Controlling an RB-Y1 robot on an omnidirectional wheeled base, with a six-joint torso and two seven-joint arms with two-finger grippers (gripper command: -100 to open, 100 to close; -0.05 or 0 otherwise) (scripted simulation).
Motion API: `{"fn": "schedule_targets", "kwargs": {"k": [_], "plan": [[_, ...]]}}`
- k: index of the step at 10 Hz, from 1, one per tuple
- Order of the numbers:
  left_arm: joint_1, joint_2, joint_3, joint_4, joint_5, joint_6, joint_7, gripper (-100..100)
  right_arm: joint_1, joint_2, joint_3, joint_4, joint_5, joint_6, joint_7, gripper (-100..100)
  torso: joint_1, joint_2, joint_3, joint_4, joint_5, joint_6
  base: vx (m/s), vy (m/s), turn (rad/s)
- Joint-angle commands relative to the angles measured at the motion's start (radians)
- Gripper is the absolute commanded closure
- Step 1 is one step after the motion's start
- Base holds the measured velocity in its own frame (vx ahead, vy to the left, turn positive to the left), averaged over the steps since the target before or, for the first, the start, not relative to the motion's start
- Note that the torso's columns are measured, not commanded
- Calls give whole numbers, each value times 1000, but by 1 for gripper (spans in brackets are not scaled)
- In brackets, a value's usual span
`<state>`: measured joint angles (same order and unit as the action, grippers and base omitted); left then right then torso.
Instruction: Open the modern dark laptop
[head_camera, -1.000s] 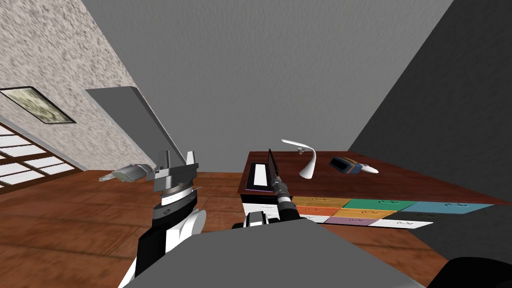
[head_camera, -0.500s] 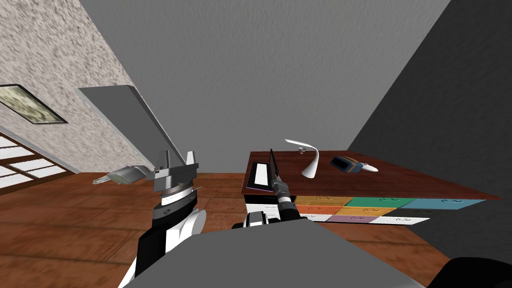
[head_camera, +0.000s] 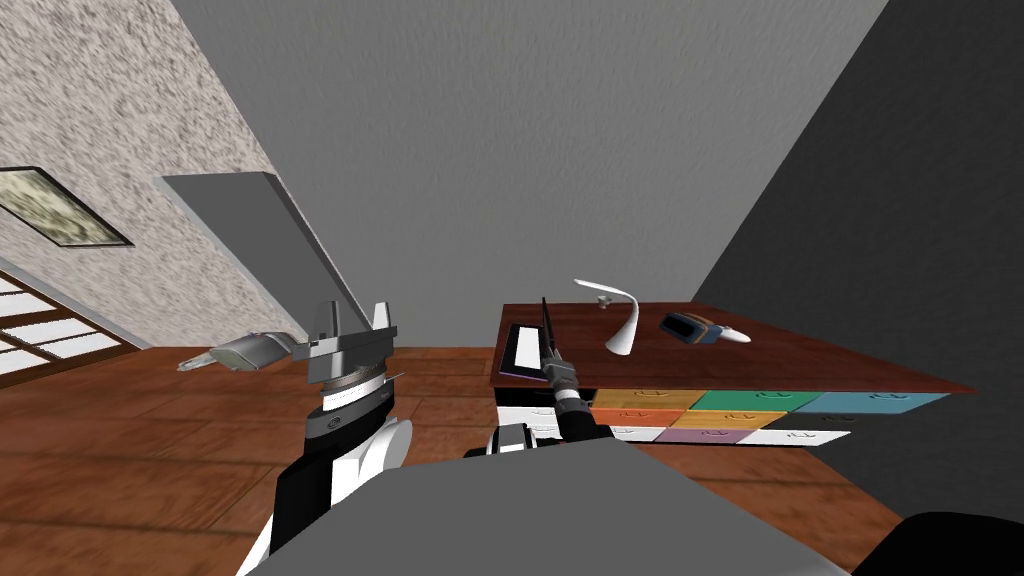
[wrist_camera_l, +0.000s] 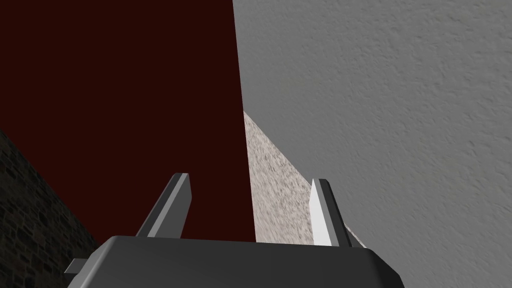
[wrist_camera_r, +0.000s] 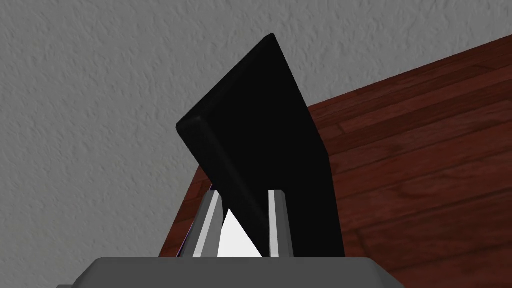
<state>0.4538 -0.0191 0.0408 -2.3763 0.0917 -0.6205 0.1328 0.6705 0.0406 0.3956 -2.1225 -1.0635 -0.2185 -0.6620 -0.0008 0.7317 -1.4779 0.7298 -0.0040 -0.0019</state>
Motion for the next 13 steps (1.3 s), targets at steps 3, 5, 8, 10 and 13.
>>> {"fn": "schedule_targets", "kwargs": {"k": [3,5,8,10,13], "plan": [[0,0,0,0,0,0,0,0,-26,-6,-8,62,45,-6,28,100,-1,-2,-1,-2,-1,0,-11,32,-1],[0,0,0,0,0,0,0,0,-42,-7,-16,84,65,-10,41,100,-4,-3,-2,-1,-1,1,-5,29,1],[0,0,0,0,0,0,0,0,-58,-9,-24,106,85,-14,54,100,-6,-3,-1,-2,-2,3,1,42,0],[0,0,0,0,0,0,0,0,-74,-11,-31,128,105,-18,67,100,-8,-2,-1,-2,-2,4,-11,41,-4],[0,0,0,0,0,0,0,0,-100,-3,-38,128,123,-12,86,100,-9,-1,0,-2,-2,6,-8,32,-1]]}}
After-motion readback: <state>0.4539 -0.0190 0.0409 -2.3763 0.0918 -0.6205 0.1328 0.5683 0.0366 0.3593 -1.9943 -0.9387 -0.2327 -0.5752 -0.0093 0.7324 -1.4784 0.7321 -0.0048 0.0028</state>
